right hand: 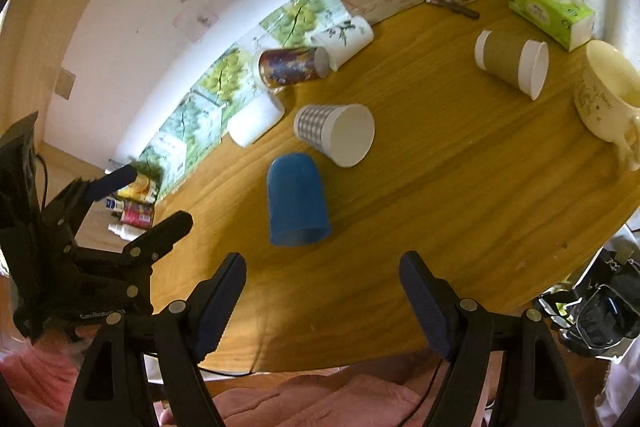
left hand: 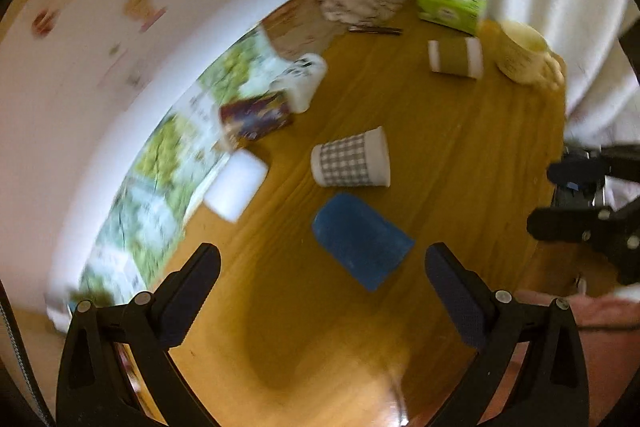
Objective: Flip cup upright
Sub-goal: 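Move the left gripper down toward the gingham paper cup lying on its side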
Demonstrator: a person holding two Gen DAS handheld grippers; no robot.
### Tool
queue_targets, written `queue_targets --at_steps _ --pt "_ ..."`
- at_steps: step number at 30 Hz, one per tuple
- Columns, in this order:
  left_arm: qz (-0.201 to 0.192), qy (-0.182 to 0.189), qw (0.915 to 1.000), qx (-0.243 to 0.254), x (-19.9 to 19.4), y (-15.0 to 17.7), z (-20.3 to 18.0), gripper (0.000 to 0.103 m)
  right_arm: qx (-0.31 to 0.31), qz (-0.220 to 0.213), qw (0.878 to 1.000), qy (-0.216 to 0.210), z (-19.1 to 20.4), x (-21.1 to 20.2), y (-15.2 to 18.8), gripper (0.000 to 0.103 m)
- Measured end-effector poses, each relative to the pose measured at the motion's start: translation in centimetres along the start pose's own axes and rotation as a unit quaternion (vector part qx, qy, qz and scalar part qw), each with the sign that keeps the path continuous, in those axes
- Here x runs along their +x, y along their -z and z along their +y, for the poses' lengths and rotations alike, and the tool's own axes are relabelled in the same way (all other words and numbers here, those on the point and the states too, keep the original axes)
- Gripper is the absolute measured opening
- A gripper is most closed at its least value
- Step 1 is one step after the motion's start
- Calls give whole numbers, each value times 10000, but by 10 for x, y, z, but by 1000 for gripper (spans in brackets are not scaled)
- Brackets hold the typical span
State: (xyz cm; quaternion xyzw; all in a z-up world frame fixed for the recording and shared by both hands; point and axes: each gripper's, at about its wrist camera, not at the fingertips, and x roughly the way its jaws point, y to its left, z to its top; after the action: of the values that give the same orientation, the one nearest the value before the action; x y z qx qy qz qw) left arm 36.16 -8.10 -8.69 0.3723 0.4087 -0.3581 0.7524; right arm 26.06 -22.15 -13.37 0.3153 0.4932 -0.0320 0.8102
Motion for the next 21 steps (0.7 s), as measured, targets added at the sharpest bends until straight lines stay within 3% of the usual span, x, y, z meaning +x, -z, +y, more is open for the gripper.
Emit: queue_targets --at_steps 6,9,13,15,21 --pt "80 195 9963 837 16 -23 -7 102 55 -183 9998 31 -7 -8 -3 80" --pt "262 413 9918 1177 25 -32 -11 102 -5 -291 9994 164 -9 -11 -4 80" --pt "325 397 9831 1760 37 -42 -19 102 -159 -449 9982 372 -13 -16 -5 80" --pt "336 364 9773 2058 44 -45 -22 102 -281 -567 9969 457 -13 -19 -4 80" --pt "344 333 9491 3114 68 -48 -32 102 -827 -913 9899 695 -12 -24 -2 80"
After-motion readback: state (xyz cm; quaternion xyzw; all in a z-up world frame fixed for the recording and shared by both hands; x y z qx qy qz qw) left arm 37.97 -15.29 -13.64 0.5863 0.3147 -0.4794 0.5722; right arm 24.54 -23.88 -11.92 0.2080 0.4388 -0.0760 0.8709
